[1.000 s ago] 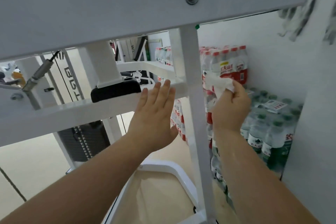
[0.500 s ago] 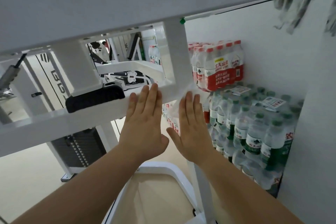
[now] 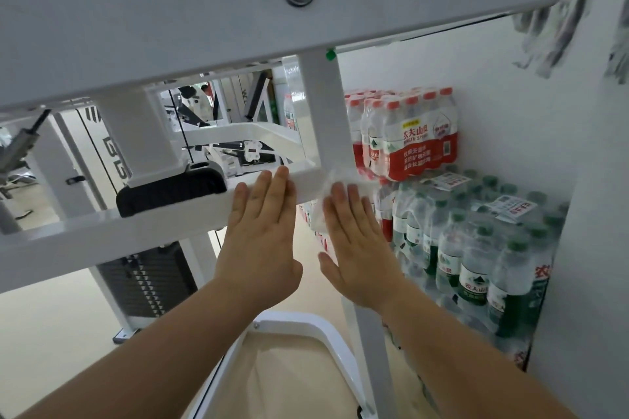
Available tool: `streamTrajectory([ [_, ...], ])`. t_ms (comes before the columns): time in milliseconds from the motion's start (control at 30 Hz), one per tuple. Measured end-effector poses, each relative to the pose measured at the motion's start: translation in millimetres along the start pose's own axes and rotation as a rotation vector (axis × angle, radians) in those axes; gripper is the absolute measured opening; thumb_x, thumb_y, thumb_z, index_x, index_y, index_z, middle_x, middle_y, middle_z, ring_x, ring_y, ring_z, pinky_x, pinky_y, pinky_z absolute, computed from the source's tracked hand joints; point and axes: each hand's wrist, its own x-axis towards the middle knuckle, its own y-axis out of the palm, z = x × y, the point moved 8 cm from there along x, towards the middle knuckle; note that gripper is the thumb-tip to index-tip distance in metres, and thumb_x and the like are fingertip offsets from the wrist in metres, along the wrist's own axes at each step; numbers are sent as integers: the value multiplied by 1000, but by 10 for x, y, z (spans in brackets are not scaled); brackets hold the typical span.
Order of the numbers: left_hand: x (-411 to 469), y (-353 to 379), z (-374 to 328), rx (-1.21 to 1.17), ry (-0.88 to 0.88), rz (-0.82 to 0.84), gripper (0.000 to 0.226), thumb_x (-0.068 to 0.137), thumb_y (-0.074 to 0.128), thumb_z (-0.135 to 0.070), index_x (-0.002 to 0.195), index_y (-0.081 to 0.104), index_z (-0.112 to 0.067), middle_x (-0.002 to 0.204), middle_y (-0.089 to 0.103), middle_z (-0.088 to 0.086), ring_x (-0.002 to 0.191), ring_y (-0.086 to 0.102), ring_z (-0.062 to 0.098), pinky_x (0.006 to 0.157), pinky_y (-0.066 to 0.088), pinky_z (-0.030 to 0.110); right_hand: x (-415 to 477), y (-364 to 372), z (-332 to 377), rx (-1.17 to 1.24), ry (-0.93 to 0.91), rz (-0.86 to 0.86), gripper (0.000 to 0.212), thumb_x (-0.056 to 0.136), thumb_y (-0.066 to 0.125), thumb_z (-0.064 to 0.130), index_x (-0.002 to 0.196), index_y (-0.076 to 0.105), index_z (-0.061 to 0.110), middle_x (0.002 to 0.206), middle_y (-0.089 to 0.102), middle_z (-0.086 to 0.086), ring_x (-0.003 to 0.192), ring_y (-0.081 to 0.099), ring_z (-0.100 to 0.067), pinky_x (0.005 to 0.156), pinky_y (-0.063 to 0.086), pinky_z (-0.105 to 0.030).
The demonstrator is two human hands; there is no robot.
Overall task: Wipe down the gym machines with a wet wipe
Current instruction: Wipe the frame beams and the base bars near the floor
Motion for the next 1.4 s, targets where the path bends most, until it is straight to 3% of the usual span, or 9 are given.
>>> streamTrajectory([
  [200,6,-11,-4,-16,-23,15,110,60,53,-31,158,15,-2,167,5,16,154,1,35,122,-6,50,1088,-517,-63,33,33,-178,85,97,57,37,158,13,-3,167,3,-24,156,0,-41,126,7,-57],
  [300,13,-19,-6,-33,-13,18,110,60,54,-30,159,15,-3,167,7,15,154,3,35,122,-7,48,1189,-590,-85,45,58,-191,86,96,56,37,159,10,-1,168,1,-21,156,0,-39,127,6,-55],
  [400,8,-36,4,-35,-14,23,107,61,52,-31,158,17,-2,167,7,15,154,4,35,122,-7,48,679,-348,-24,35,60,-98,84,98,56,37,159,13,-2,168,-2,-22,156,-2,-39,125,10,-58],
  [500,3,-49,-5,-45,-4,23,107,68,53,-34,159,5,-3,168,-8,13,154,-8,33,122,-13,49,231,-181,1,-89,-22,0,82,100,51,44,159,16,-2,168,4,-22,156,2,-39,125,15,-58],
  [700,-2,-141,15,-84,10,33,105,82,55,-39,158,-12,-9,164,-26,8,152,-22,28,122,-18,46,981,-512,96,-454,-312,226,93,101,14,70,160,12,-2,169,2,-20,157,-6,-35,128,-1,-49],
  [833,-22,-171,174,-83,109,44,103,83,52,-38,158,-14,-14,165,-27,3,153,-18,22,120,-17,38,1283,-635,102,-745,-484,383,111,92,-13,74,152,33,-7,162,30,-23,156,5,-38,125,-10,-51],
  [1200,-68,-202,192,-158,139,2,96,89,52,-33,159,-9,-10,166,-21,7,154,-16,25,120,-16,40,1449,-790,164,-937,-568,523,119,86,-2,87,151,37,-5,159,37,-23,152,25,-37,127,2,-49],
  [1300,-80,-206,188,-183,148,-19,89,94,47,-36,159,-7,-8,167,-19,8,154,-14,27,123,-12,43,1752,-855,160,-987,-390,544,130,76,-5,95,157,26,-3,165,24,-21,155,16,-36,127,0,-48],
  [1400,-73,-195,204,-203,157,-19,92,92,51,-38,159,-4,-6,167,-16,10,154,-11,28,124,-9,43,1475,-737,185,-1026,-446,640,133,75,4,97,158,18,-6,166,17,-23,156,10,-38,126,-6,-50],
])
